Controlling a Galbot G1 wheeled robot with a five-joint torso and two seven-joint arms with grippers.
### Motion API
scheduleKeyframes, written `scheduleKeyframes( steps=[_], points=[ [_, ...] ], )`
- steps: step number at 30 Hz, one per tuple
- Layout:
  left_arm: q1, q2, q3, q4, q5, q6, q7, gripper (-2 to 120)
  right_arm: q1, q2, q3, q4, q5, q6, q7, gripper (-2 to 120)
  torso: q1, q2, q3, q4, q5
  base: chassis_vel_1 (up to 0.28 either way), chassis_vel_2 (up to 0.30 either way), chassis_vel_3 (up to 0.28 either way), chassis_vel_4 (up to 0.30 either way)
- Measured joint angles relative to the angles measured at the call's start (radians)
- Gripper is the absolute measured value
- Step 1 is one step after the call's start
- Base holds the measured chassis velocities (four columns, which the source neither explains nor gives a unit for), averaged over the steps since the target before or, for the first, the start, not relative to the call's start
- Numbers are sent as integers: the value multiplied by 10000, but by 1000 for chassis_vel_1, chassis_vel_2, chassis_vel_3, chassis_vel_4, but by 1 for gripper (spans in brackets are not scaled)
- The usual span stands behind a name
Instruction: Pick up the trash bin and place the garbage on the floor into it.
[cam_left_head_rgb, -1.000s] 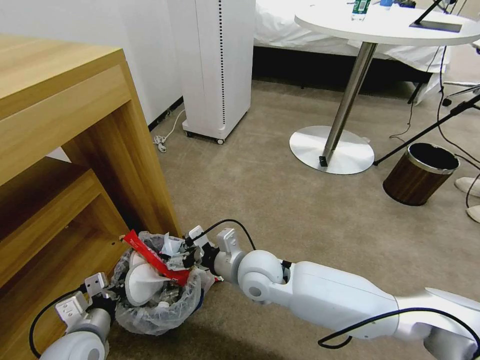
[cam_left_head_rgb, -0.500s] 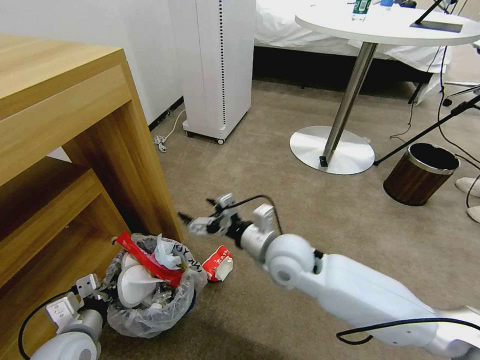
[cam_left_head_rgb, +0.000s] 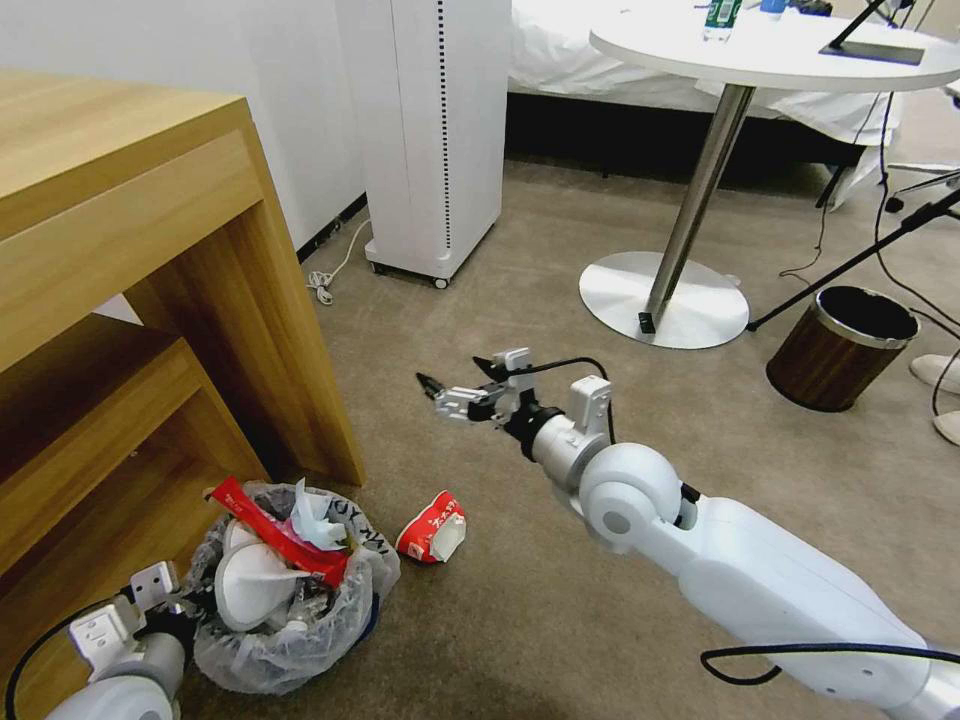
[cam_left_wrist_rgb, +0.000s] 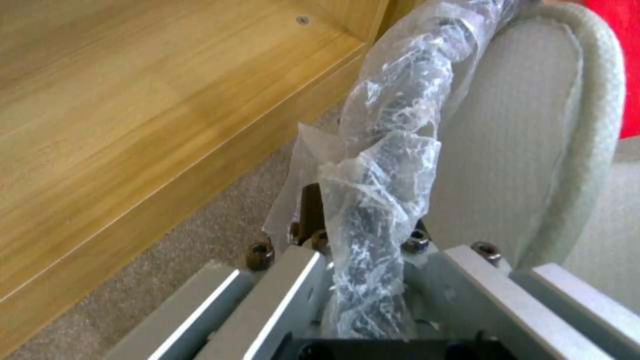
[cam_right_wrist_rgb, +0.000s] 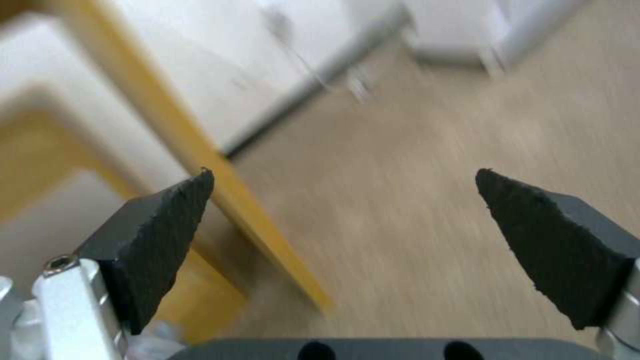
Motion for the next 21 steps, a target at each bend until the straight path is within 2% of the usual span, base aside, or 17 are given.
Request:
scheduleKeyframes(
  steps=[1, 4, 8, 10, 12, 14, 16, 17, 20, 21],
  points=[
    [0, 0, 0, 0, 0, 0, 0, 1, 0, 0, 0, 0, 0, 0, 0, 100, 0, 0, 0, 0, 0, 0, 0, 0, 0],
    [28, -62, 34, -52, 47, -1, -2, 1, -273, 406, 330, -988, 1394, -524, 998, 100, 1, -1, 2, 1, 1, 0, 0, 0, 0],
    [55, -184, 93, -109, 130, -27, -3, 1, -475, 816, 433, -1759, 2354, -670, 1735, 100, 1, 0, 2, -1, 0, 0, 0, 0, 0],
    [65, -207, 106, -124, 154, -35, 0, 1, -489, 905, 417, -1911, 2512, -682, 1842, 100, 0, 0, 1, 0, 0, 0, 0, 0, 0],
    [79, -272, 128, -194, 197, -42, 7, 1, -474, 1451, 310, -2694, 2951, -700, 2137, 100, 1, 0, 2, -2, -4, 0, 0, 0, 0],
    [83, -276, 128, -209, 198, -41, 8, 1, -450, 1599, 279, -2876, 3038, -702, 2192, 100, 0, 0, 2, -3, -2, 0, 0, 0, 0],
    [102, -299, 134, -283, 208, -43, 25, 1, -312, 2282, 153, -3693, 3267, -714, 2268, 100, 0, 0, 2, 2, -2, 0, 0, 0, 0],
    [102, -299, 134, -283, 208, -43, 25, 1, -312, 2282, 153, -3693, 3267, -714, 2268, 100, 0, 0, 2, 2, -2, 0, 0, 0, 0],
    [121, -391, 156, -331, 251, -70, 33, 1, -208, 3142, -76, -4850, 3287, -702, 2261, 100, 1, -1, 2, 3, -2, 0, 0, 0, 0],
    [121, -391, 156, -331, 251, -70, 33, 1, -208, 3142, -76, -4850, 3287, -702, 2261, 100, 1, -1, 2, 3, -2, 0, 0, 0, 0]
  ],
)
